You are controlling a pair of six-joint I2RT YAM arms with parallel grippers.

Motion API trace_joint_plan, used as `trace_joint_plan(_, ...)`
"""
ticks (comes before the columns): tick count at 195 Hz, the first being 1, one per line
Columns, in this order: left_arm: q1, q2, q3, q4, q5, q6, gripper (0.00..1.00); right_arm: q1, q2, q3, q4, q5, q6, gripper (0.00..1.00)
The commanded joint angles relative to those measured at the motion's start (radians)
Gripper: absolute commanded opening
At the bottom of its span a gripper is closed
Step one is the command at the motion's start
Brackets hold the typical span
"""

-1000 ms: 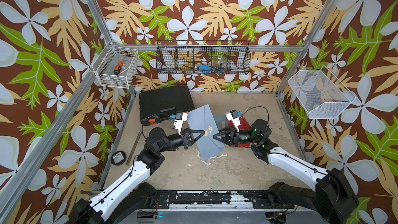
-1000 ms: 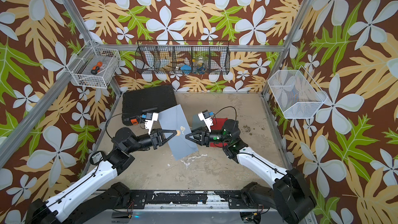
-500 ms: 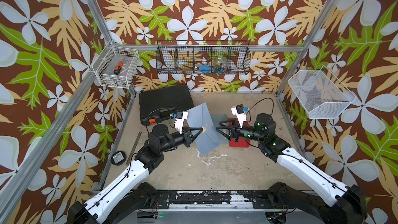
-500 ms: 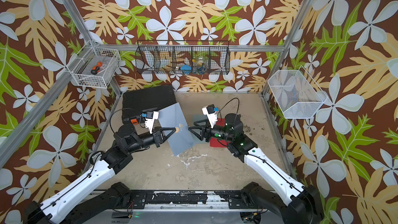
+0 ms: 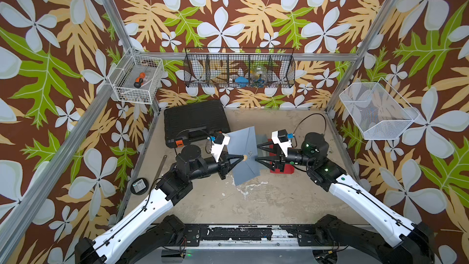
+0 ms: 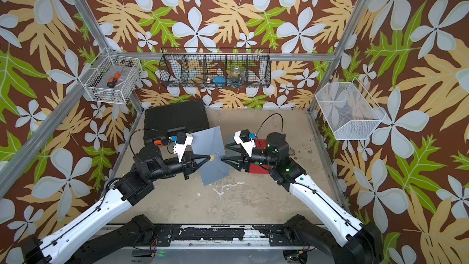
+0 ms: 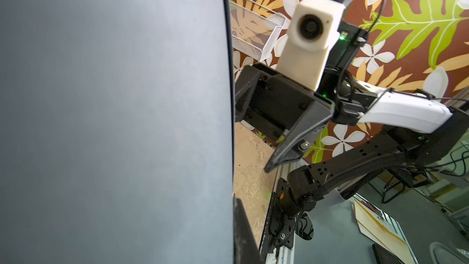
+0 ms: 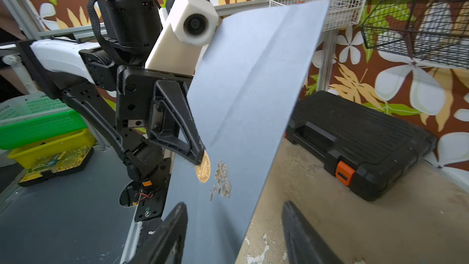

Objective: Open the envelope
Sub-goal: Pick up the envelope from the center of the board.

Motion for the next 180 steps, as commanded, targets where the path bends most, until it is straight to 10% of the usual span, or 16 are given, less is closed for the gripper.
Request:
trace_joint_plan(1, 0.0, -0.007, 0.01, 0.023, 0.067, 0.047, 0.0, -0.001, 0.053, 0.035, 0.024, -0.107, 0.03, 0.57)
trace_joint_plan(34, 0.001, -0.011, 0.004, 0.025, 0.052, 0.056, 0.0, 0.0, 0.11, 0.075, 0.041, -0.26, 0.073, 0.48)
trace_joint_plan(96, 0.0, -0.003, 0.004, 0.026, 0.028, 0.066, 0.0, 0.0, 0.114, 0.082, 0.039, -0.27, 0.079, 0.0)
trace_joint_plan(140, 0.001, -0.029, 0.002, 0.045, -0.006, 0.055, 0.3, 0.0, 0.104, 0.074, -0.007, -0.245, 0.003, 0.0)
trace_joint_plan(180, 0.001, -0.072, 0.004, 0.06, -0.055, 0.102, 0.33, -0.001, 0.111, 0.084, -0.052, -0.257, -0.045, 0.0)
